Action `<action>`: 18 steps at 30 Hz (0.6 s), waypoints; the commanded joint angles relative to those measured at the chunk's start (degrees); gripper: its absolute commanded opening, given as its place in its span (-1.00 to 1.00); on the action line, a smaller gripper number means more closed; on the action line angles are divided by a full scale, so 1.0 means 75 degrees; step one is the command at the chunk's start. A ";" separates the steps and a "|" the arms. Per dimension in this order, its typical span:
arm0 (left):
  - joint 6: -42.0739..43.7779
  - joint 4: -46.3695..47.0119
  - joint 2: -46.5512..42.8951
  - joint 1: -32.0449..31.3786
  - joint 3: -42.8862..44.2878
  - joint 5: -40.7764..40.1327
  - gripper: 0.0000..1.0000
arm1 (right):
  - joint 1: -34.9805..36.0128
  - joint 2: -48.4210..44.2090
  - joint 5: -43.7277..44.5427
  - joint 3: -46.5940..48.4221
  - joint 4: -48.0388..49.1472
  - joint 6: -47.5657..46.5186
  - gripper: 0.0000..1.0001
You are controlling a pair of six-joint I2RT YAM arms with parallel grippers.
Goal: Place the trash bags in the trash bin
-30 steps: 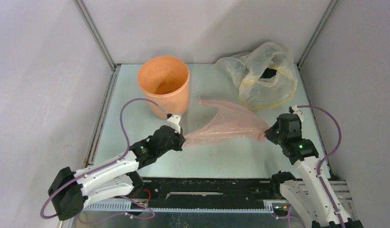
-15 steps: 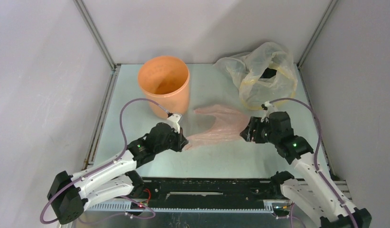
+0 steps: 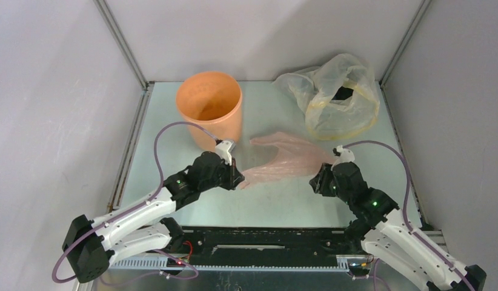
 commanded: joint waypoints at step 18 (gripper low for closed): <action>-0.0283 -0.0256 0.0341 0.0015 0.0473 -0.0267 -1.00 | -0.1330 -0.1288 0.0150 -0.3818 0.5658 0.4529 0.16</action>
